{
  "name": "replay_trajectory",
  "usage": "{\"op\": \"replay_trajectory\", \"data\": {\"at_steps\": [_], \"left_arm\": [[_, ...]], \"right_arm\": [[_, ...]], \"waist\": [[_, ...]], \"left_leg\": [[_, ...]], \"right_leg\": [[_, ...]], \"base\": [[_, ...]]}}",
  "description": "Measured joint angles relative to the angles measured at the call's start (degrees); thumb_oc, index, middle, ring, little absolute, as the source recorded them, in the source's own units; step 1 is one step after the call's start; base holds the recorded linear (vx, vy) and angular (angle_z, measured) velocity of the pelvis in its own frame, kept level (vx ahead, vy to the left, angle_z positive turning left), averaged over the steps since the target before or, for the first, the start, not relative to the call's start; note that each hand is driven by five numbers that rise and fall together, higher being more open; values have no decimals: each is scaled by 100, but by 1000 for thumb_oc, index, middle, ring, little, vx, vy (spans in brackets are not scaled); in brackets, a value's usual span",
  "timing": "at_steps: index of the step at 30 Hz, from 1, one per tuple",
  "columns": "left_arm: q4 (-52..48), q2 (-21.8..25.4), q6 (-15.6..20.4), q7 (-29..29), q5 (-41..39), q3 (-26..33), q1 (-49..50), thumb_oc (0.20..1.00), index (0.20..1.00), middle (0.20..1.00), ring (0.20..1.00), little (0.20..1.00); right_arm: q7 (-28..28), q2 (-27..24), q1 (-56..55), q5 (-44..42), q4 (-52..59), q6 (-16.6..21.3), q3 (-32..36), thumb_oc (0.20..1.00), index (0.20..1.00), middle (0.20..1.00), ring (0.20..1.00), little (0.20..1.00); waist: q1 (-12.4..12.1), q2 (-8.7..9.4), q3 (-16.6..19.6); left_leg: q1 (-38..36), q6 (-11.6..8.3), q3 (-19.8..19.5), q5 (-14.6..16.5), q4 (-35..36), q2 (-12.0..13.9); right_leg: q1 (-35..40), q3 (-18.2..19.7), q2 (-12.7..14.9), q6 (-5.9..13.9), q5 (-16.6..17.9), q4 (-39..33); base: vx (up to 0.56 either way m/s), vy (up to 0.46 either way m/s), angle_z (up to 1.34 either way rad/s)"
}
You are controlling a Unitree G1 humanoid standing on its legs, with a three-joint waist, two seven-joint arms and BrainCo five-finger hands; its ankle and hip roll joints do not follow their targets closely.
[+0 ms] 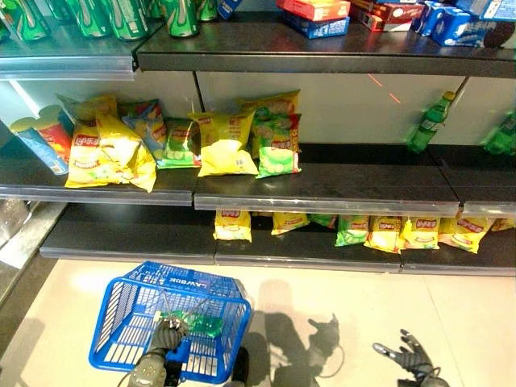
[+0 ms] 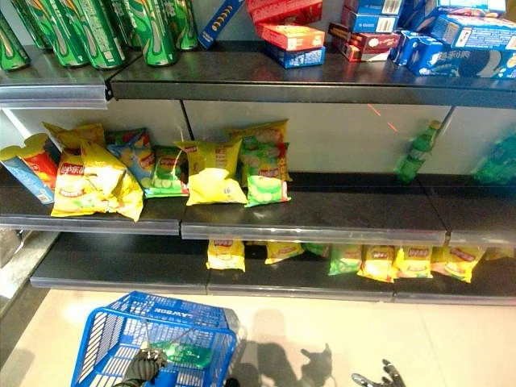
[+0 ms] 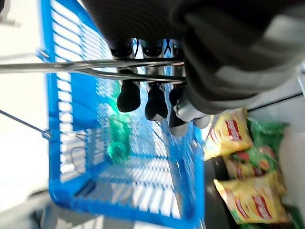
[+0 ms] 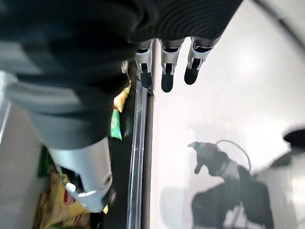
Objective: Pick up the snacks into the basket
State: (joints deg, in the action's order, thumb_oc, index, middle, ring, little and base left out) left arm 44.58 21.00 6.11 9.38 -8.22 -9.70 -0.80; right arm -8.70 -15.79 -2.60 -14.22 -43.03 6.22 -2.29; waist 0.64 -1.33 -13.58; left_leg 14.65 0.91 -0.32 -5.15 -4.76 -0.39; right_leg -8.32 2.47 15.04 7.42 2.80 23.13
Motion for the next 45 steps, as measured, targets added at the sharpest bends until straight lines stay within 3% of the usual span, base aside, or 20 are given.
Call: {"op": "replay_trajectory", "data": {"at_steps": [1, 2, 3, 4, 7, 9, 12, 15, 16, 17, 18, 19, 21, 22, 26, 29, 31, 35, 38, 45], "left_arm": [[-18, -6, -2, -57, 5, -20, 140, 200, 200, 200, 200, 200], [-47, 4, 9, -80, 12, -63, 133, 200, 200, 200, 200, 200], [28, 13, 112, -117, 54, 61, 119, 200, 200, 200, 200, 200], [56, 76, 76, -141, 71, 108, 103, 200, 200, 200, 200, 200], [376, 66, 67, -149, 70, 275, 99, 200, 200, 200, 200, 200], [403, 42, 16, -191, 72, 244, 62, 200, 200, 200, 200, 200], [340, -98, 2, -267, 77, 139, 70, 200, 200, 200, 200, 200], [19, -160, -18, -303, 83, 0, 305, 200, 200, 200, 200, 200], [-45, -155, -23, -314, 83, 5, 417, 200, 200, 200, 200, 200], [-63, -160, -28, -320, 82, 16, 470, 200, 200, 200, 200, 200], [-81, -182, -31, -318, 79, 19, 503, 200, 200, 200, 200, 200], [-251, -185, -28, -279, 71, 76, 599, 200, 200, 200, 200, 200], [-541, -178, -16, -251, 69, 212, 608, 200, 200, 200, 200, 200], [-579, -171, -17, -240, 64, 221, 603, 200, 200, 200, 200, 200], [-1195, -74, -17, -159, -39, 367, 620, 200, 200, 200, 200, 200], [-1273, -70, -21, -146, -139, 393, 565, 200, 200, 200, 200, 200], [-1554, 119, -20, -138, -204, 343, 721, 200, 200, 200, 200, 200], [-1642, 433, 16, -109, -420, 172, 169, 200, 200, 200, 200, 200], [-1841, 602, 73, -100, -653, 135, -78, 200, 200, 200, 200, 200], [-2171, 732, 225, -82, -999, 86, -176, 200, 200, 200, 200, 200]], "right_arm": [[75, 21, -49, 0, 10, 7, -74, 1000, 1000, 1000, 1000, 1000], [97, 8, -194, -17, 50, 0, -65, 1000, 1000, 1000, 1000, 1000], [159, 78, -212, -82, -87, 53, -51, 1000, 1000, 1000, 1000, 1000], [203, 137, -204, -119, -175, 41, -95, 1000, 1000, 1000, 1000, 1000], [315, 117, -374, -114, -252, 33, -265, 1000, 1000, 1000, 1000, 1000], [392, 114, -390, -92, -215, 36, -342, 1000, 1000, 1000, 1000, 1000], [421, 103, -506, -37, -195, 18, -341, 1000, 1000, 1000, 1000, 1000], [491, -68, -651, 102, 495, -33, -424, 1000, 1000, 1000, 1000, 1000], [520, -182, -613, 141, 826, -37, -414, 1000, 1000, 1000, 1000, 1000], [536, -311, -609, 175, 1236, -71, -409, 1000, 1000, 1000, 1000, 1000], [587, -585, -790, 235, 2087, 42, -360, 1000, 1000, 1000, 1000, 1000], [606, -778, -807, 233, 2573, 141, -253, 1000, 1000, 1000, 1000, 1000], [606, -977, -702, 232, 2910, 252, -125, 1000, 1000, 1000, 1000, 1000], [612, -1021, -620, 240, 2921, 250, -111, 1000, 1000, 1000, 1000, 1000], [436, -1106, 6, 357, 2637, 131, -216, 1000, 1000, 1000, 1000, 1000], [387, -1224, 515, 408, 2723, 56, -313, 1000, 1000, 1000, 1000, 1000], [295, -1322, 1340, 456, 2820, 30, -690, 1000, 1000, 1000, 1000, 1000], [64, -1369, 3065, 466, 2382, 18, -1236, 1000, 1000, 1000, 1000, 1000], [-86, -1437, 4319, 476, 1744, 18, -1475, 1000, 1000, 1000, 1000, 1000], [-459, -1471, 5811, 350, 652, -42, -1812, 1000, 1000, 1000, 1000, 1000]], "waist": [[30, 6, 114], [51, 59, 137], [-10, 56, 133], [60, 178, 152], [154, 393, 214], [261, 410, 218], [390, 445, 228], [330, 413, 232], [279, 433, 224], [276, 363, 161], [328, 316, 112], [278, 306, 80], [257, 290, 32], [212, 270, 20], [60, 332, -181], [-26, 58, -400], [-123, 54, -479], [-170, 147, -619], [-507, 165, -843], [-655, 169, -1174]], "left_leg": [[-83, 42, -56, -4, 116, 1], [-92, 151, -13, 48, 104, -41], [-23, 165, -191, 30, 111, 1], [-7, 162, -347, 22, 142, -13], [-278, 220, -666, -63, 290, -277], [-408, 219, -931, -60, 352, -407], [-524, 207, -1329, -53, 428, -636], [-732, 73, -1493, 102, 287, -703], [-650, -46, -1232, 486, -268, -705], [-517, -322, -1075, 760, -776, -681], [-164, -765, -744, 1007, -1673, -650], [163, -955, -571, 1102, -2543, -575], [405, -964, -481, 1110, -2975, -382], [486, -944, -502, 1134, -2912, -251], [243, -716, -701, 826, -461, 158], [189, -570, -667, 520, -217, 293], [156, -401, -595, -237, 3, 275], [524, -160, -563, -436, 206, -57], [637, -157, -515, -426, 251, -158], [814, -124, -474, -458, 245, -143]], "right_leg": [[-82, 220, -109, 261, -391, -22], [-209, 185, -288, 321, -571, -37], [-458, 495, -778, 338, -992, 213], [-611, 493, -1226, 137, -1258, 122], [-764, 465, -1868, -61, -1309, -464], [-785, 289, -2102, -118, -1039, -1146], [-579, -138, -1919, -318, -383, -1764], [-370, -324, -1820, -696, -352, -1659], [-227, -450, -1759, -1078, -218, -1707], [-124, -459, -1772, -1173, -224, -1726], [-7, -465, -1776, -1236, -124, -1825], [119, -498, -1790, -1322, -120, -1888], [221, -528, -1797, -1408, -146, -1948], [253, -483, -1813, -1377, -204, -1972], [236, -94, -1832, -1272, -118, -2205], [325, -201, -1906, -1072, -151, -2118], [15, -276, -1817, -860, -363, -1775], [-601, -250, -1470, -509, -594, -1394], [-817, -158, -1377, -426, -700, -1289], [-1061, -131, -1399, -436, -726, -1085]], "base": [[260, 443, -13], [352, 549, -4], [242, 273, 8], [413, 272, 13], [323, 128, 11], [343, 67, 43], [328, 9, 93], [218, -3, 73], [196, 0, 34], [175, -18, 41], [97, -49, 27], [103, -46, 17], [189, -1, 0], [250, 31, 0], [141, 74, -24], [15, 136, -36], [-153, 102, -61], [-111, 43, 12], [-59, 30, -1], [-11, -10, -1]]}}
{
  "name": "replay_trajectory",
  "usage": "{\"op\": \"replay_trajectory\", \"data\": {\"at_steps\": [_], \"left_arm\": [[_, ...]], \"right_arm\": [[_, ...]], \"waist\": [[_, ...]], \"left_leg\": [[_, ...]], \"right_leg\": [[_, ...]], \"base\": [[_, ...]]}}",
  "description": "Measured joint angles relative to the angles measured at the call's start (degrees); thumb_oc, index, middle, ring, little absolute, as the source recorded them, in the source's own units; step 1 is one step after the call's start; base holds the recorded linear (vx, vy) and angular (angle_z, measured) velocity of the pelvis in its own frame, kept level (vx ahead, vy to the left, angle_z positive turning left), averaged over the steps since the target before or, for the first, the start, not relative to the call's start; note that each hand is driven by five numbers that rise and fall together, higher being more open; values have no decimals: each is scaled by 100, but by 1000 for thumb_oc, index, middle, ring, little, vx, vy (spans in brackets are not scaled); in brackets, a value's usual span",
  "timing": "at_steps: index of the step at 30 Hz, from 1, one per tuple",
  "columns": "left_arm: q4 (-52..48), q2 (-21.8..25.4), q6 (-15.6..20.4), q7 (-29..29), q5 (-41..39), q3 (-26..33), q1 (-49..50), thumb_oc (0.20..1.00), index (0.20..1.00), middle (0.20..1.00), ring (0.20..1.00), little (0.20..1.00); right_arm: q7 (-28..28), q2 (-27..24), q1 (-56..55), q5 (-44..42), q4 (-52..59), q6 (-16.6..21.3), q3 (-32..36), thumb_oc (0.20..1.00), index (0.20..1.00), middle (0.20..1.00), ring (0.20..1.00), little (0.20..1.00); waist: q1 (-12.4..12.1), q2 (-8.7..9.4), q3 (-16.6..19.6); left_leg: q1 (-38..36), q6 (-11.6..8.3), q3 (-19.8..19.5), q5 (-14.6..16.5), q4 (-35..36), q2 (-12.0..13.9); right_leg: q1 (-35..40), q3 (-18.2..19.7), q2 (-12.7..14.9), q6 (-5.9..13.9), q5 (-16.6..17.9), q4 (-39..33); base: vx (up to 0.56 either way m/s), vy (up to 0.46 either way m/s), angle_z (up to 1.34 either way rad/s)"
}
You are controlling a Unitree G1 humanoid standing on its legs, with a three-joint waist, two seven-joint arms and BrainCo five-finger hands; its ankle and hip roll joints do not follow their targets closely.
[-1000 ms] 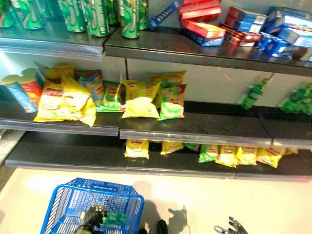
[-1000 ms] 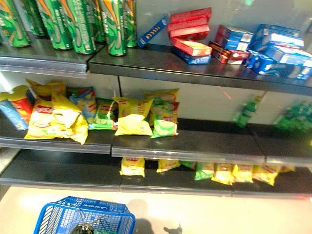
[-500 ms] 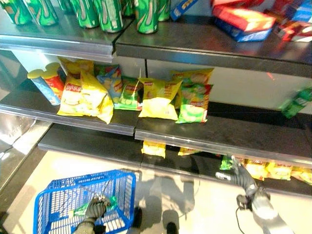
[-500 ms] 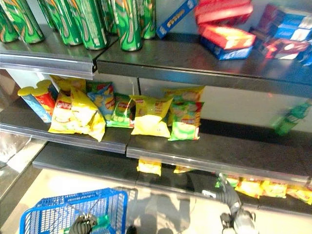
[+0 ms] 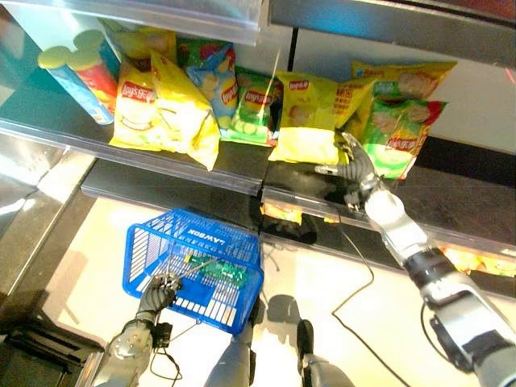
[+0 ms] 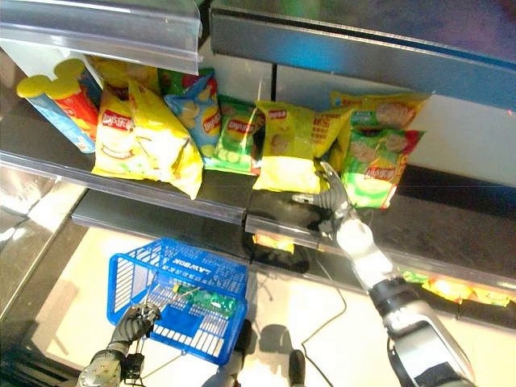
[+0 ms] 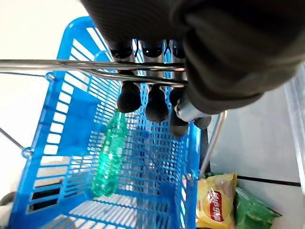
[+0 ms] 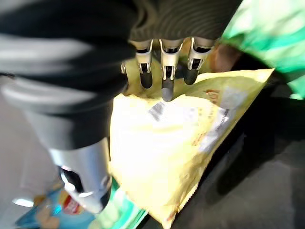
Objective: Pick up the snacks into the basket
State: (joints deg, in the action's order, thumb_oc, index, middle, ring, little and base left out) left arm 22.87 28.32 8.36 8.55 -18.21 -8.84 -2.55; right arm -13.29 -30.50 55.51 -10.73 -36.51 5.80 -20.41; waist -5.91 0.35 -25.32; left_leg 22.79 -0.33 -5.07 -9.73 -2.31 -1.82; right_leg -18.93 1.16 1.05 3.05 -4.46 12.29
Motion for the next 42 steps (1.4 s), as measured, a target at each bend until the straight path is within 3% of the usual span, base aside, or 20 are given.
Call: {"op": "replay_trajectory", "data": {"at_steps": [8, 24, 31, 39, 42], "left_arm": [[6, 44, -7, 64, -186, -132, -141, 200, 200, 200, 200, 200], [-4, 122, -8, 152, -184, -252, -136, 200, 200, 200, 200, 200], [-14, 116, -17, 238, -154, -271, -131, 200, 200, 200, 200, 200], [-82, 68, -27, 275, -53, -324, -103, 200, 200, 200, 200, 200], [-79, 42, -28, 282, -40, -321, -97, 200, 200, 200, 200, 200]], "right_arm": [[-192, -48, 592, -72, -561, -52, -256, 1000, 1000, 1000, 1000, 1000], [-372, 333, 576, -343, -879, -104, -196, 1000, 1000, 1000, 1000, 1000], [-493, 410, -259, -261, 150, -105, 113, 1000, 1000, 1000, 1000, 1000], [-612, 435, -2334, -217, 1648, 79, 1209, 1000, 1000, 1000, 1000, 1000], [-730, 520, -2496, -215, 1664, 134, 1410, 1000, 1000, 1000, 1000, 1000]], "waist": [[9, -20, -35], [-55, -63, -59], [28, -63, -59], [65, -61, -61], [173, -62, -61]], "left_leg": [[159, -47, -140, -33, -1, 133], [161, -199, -224, -114, -11, 156], [164, -199, -274, -115, -14, 148], [159, -199, -258, -115, -8, 147], [156, -198, -245, -115, -11, 156]], "right_leg": [[-120, -113, -146, -22, -12, 11], [-345, -178, -180, -198, -173, 543], [-355, -188, -180, -233, -204, 590], [-332, -187, -175, -215, -226, 558], [-333, -187, -182, -215, -226, 562]], "base": [[-11, -29, 4], [-2, 0, 1], [-1, 18, 4], [7, 9, 0], [2, 10, -1]]}}
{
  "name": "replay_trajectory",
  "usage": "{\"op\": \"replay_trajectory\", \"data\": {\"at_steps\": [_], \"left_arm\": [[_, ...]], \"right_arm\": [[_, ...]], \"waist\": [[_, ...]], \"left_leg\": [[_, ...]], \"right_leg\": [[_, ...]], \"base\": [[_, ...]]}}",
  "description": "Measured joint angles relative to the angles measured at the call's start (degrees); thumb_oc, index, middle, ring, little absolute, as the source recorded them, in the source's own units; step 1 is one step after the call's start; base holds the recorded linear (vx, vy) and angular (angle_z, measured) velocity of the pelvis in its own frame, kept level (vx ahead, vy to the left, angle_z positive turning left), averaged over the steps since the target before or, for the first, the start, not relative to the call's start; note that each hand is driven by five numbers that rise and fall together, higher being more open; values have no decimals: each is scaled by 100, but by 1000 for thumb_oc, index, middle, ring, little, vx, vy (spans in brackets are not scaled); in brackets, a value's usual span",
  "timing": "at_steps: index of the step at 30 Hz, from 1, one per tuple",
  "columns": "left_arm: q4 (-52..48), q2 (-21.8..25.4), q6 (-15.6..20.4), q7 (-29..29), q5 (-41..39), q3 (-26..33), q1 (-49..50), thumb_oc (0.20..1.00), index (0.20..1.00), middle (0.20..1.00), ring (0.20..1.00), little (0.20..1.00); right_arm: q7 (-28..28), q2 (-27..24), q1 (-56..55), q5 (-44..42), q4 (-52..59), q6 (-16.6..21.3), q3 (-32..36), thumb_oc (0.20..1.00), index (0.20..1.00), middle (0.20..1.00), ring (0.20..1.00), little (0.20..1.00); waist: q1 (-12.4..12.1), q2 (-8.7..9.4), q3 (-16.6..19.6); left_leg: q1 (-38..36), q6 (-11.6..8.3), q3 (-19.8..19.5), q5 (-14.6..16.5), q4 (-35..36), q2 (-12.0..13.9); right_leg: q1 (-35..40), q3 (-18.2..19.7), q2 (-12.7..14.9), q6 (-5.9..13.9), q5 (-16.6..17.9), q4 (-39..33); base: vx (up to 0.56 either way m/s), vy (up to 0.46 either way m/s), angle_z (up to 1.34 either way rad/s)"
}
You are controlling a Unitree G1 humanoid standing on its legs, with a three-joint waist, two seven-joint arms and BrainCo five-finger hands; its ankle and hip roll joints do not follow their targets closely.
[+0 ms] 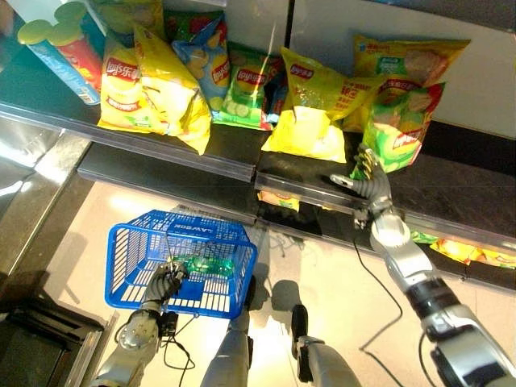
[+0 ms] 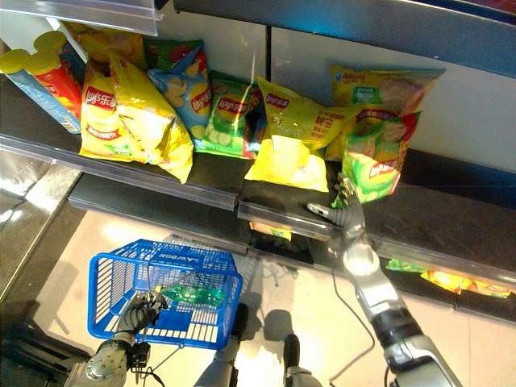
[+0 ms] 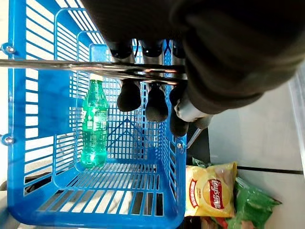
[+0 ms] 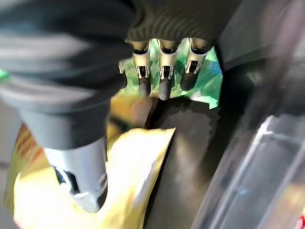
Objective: Pick up the snacks into the basket
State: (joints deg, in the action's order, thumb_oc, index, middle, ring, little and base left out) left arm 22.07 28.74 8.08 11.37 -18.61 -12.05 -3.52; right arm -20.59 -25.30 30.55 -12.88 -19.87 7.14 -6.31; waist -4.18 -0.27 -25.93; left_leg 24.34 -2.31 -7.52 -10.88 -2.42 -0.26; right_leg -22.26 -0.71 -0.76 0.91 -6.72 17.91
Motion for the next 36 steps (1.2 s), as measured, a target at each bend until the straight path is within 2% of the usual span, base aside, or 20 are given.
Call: {"op": "replay_trajectory", "data": {"at_steps": [11, 15, 20, 24, 36], "left_arm": [[-1, -78, 0, 25, 213, 2, -7, 200, 200, 200, 200, 200], [0, -75, 0, 22, 210, 0, -7, 200, 200, 200, 200, 200], [-5, -61, 6, -16, 202, -20, -18, 200, 200, 200, 200, 200], [-5, -48, 8, -23, 138, -27, -52, 200, 200, 200, 200, 200], [-23, 71, 10, -50, -134, -273, -192, 200, 200, 200, 200, 200]], "right_arm": [[-66, 112, -51, 101, 93, 32, 87, 1000, 1000, 1000, 1000, 1000], [-58, 36, 339, 94, -215, 28, -156, 1000, 1000, 1000, 1000, 1000], [-41, -138, 1480, 24, -1106, -20, -530, 1000, 1000, 1000, 1000, 1000], [-50, -277, 2020, -40, -1438, -30, -733, 1000, 1000, 1000, 1000, 1000], [-137, -230, 3342, -751, -2742, -120, -1010, 1000, 1000, 1000, 1000, 1000]], "waist": [[37, 3, -2], [30, 3, -4], [8, -13, -13], [-153, -25, -20], [-309, -59, -38]], "left_leg": [[-13, -1, 126, 2, 7, 18], [-4, 1, 136, 0, 7, 28], [20, 0, 110, 0, 6, 37], [44, 28, 107, -23, 3, 28], [104, -49, -117, -55, 3, 3]], "right_leg": [[-78, 92, -2, 2, -1, 70], [-102, 91, -11, 1, 0, 92], [-121, 44, -14, 1, -1, 97], [-148, 17, -4, 0, 0, 104], [-118, -160, 11, -21, -29, 83]], "base": [[-3, 12, -5], [4, -3, -2], [7, -4, 1], [9, -5, 0], [30, -19, 8]]}}
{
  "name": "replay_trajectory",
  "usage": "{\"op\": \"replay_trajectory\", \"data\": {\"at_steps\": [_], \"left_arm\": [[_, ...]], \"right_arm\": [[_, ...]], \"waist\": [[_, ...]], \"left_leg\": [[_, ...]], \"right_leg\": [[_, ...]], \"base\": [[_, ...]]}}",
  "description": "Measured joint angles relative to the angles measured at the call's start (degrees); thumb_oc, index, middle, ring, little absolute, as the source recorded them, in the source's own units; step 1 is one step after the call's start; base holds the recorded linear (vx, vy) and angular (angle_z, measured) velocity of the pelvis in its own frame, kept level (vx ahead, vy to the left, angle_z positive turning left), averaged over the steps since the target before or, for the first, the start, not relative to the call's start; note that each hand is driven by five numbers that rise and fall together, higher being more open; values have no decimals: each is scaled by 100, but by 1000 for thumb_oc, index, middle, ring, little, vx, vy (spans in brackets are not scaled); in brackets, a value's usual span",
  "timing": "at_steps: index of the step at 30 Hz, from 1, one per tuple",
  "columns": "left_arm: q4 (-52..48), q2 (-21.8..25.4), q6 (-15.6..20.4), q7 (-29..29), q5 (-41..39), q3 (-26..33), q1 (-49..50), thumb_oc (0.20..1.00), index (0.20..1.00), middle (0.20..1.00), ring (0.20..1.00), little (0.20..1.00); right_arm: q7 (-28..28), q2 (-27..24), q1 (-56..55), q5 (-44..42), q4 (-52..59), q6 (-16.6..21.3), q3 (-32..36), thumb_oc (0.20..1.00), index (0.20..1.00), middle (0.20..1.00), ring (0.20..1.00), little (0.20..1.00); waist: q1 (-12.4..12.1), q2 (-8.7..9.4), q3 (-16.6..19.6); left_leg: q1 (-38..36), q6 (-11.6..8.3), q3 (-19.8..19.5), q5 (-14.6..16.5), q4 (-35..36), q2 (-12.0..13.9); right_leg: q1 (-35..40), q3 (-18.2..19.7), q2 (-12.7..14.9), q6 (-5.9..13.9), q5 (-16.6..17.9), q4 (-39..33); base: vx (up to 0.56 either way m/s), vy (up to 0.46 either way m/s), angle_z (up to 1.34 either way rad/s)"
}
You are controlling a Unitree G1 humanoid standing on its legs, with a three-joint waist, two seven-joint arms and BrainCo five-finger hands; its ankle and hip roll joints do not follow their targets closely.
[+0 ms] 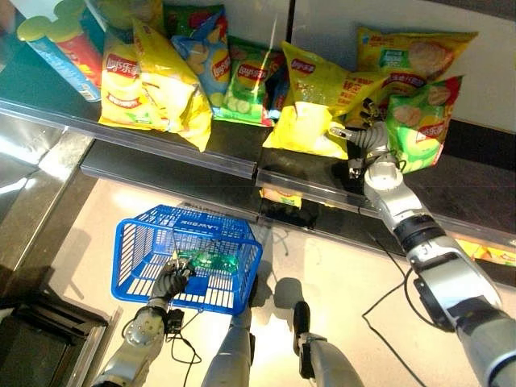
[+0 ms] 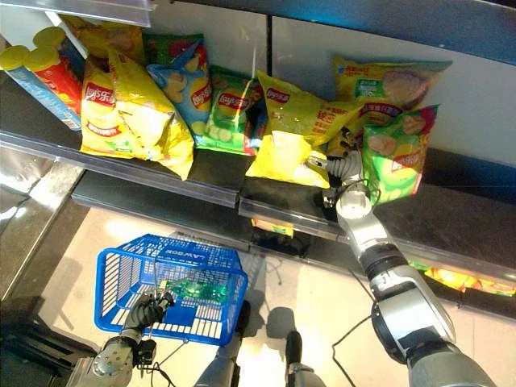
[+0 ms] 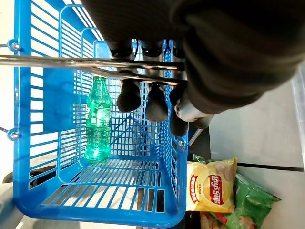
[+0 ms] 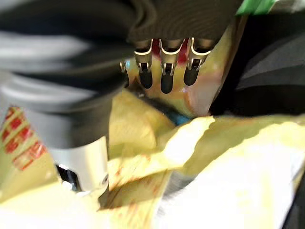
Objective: Pick up the snacks into the basket
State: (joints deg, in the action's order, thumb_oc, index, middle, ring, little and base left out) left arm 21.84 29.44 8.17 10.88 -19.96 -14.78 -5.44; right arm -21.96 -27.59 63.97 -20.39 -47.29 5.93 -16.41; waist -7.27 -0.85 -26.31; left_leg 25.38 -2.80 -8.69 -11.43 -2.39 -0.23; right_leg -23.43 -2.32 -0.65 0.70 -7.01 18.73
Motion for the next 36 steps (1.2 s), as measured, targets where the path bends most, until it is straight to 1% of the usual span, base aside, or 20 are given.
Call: {"op": "replay_trajectory", "data": {"at_steps": [5, 10, 11, 12, 15, 20, 24, 32, 34, 36], "left_arm": [[-9, 59, 0, 8, -101, -26, -40, 200, 200, 200, 200, 200], [-10, 60, -6, 41, -109, -52, -45, 200, 200, 200, 200, 200], [-11, 62, -8, 43, -109, -61, -47, 200, 200, 200, 200, 200], [-10, 62, -8, 43, -109, -75, -53, 200, 200, 200, 200, 200], [-8, 62, -9, 46, -110, -125, -73, 200, 200, 200, 200, 200], [-8, 75, -9, 44, -109, -158, -94, 200, 200, 200, 200, 200], [-8, 82, -9, 43, -111, -193, -98, 200, 200, 200, 200, 200], [-8, 82, -18, 38, -115, -193, -100, 200, 200, 200, 200, 200], [-8, 81, -31, 31, -114, -193, -105, 200, 200, 200, 200, 200], [-2, 75, -81, 9, -108, -193, -146, 200, 200, 200, 200, 200]], "right_arm": [[-56, 24, 256, -295, -255, -2, 4, 1000, 1000, 1000, 1000, 1000], [-79, 381, 375, -699, -381, 1, 14, 1000, 1000, 1000, 1000, 1000], [-74, 462, 375, -740, -383, 1, 7, 398, 398, 398, 398, 398], [-65, 509, 377, -748, -394, 0, -17, 200, 200, 200, 200, 200], [16, 775, 514, -959, -536, -5, -192, 200, 200, 200, 200, 200], [115, 891, 636, -967, -572, -25, -263, 200, 200, 200, 200, 200], [166, 884, 665, -954, -579, -117, -460, 200, 200, 200, 200, 200], [227, 869, 657, -952, -534, -185, -478, 200, 200, 200, 200, 200], [254, 816, 612, -953, -380, -239, -477, 200, 200, 200, 200, 200], [305, 620, 338, -1008, 138, -251, -468, 200, 200, 200, 200, 200]], "waist": [[-46, 0, 0], [-39, -1, 2], [-39, -2, 2], [-44, -4, 3], [-35, -5, 5], [-48, -7, 7], [-46, -8, 8], [-70, -6, 9], [-69, -4, 11], [-38, 2, 14]], "left_leg": [[69, -16, -95, 4, 3, -27], [61, -16, -104, 3, -1, -25], [59, -17, -104, 2, -2, -24], [59, -19, -104, 2, -4, -24], [41, -20, -102, -1, -33, -16], [34, -39, -106, -2, -50, -1], [32, -63, -109, 16, -61, 1], [30, -63, -124, 16, -99, -10], [27, -62, -122, 15, -106, -11], [15, -59, -116, 12, -110, -10]], "right_leg": [[-68, -40, 6, -10, -46, 88], [-71, -61, 8, -23, -75, 117], [-71, -61, 8, -29, -80, 119], [-70, -62, 7, -32, -82, 121], [-67, -62, 2, -37, -85, 148], [-68, -69, -16, -47, -92, 192], [-75, -74, -15, -50, -94, 229], [-83, -74, -7, -58, -99, 298], [-78, -75, -4, -58, -99, 301], [-61, -76, -1, -59, -98, 300]], "base": [[28, -13, 10], [0, 0, 0], [0, 0, 0], [0, 0, 0], [-2, -7, -3], [0, 0, 0], [0, 0, 0], [0, 0, 0], [-10, 18, 1], [0, 0, 0]]}}
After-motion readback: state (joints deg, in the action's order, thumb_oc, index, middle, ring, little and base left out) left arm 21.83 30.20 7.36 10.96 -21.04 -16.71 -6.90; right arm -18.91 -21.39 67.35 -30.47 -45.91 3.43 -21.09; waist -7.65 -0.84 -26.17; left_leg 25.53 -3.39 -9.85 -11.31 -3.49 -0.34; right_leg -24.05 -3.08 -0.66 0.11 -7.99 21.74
